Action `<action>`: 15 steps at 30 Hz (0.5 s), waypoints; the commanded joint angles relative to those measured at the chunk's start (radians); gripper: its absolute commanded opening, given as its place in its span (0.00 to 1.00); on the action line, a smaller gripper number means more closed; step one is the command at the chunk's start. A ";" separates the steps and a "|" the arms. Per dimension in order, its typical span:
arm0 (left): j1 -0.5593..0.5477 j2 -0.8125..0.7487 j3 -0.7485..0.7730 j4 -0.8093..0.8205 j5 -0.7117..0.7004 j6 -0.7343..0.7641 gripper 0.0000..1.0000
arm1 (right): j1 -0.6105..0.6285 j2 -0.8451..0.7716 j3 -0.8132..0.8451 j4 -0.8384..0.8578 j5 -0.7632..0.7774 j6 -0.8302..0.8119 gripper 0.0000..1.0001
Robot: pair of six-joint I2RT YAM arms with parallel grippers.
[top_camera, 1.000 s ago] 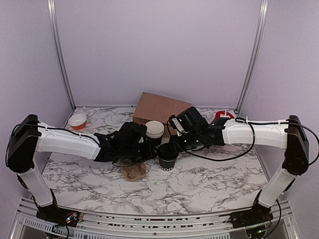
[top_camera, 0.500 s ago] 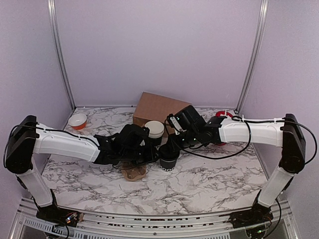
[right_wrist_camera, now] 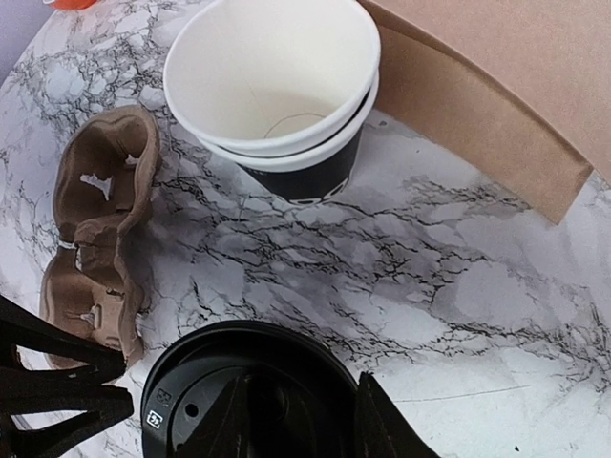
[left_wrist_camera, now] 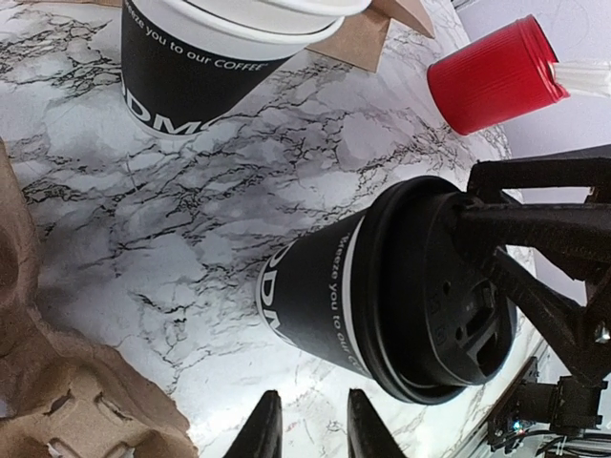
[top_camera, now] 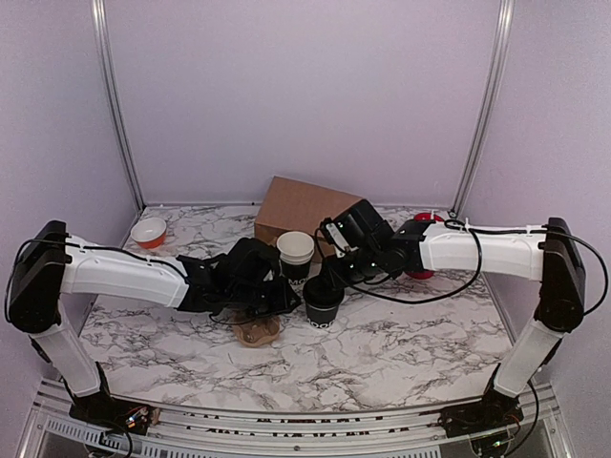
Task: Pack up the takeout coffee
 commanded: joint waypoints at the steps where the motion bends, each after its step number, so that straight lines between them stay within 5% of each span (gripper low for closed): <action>1: 0.016 -0.038 0.032 -0.032 -0.018 0.027 0.26 | -0.003 -0.029 0.056 -0.027 0.017 -0.016 0.38; 15: 0.064 0.007 0.106 -0.038 0.033 0.069 0.26 | -0.002 -0.109 -0.015 -0.046 0.036 0.016 0.38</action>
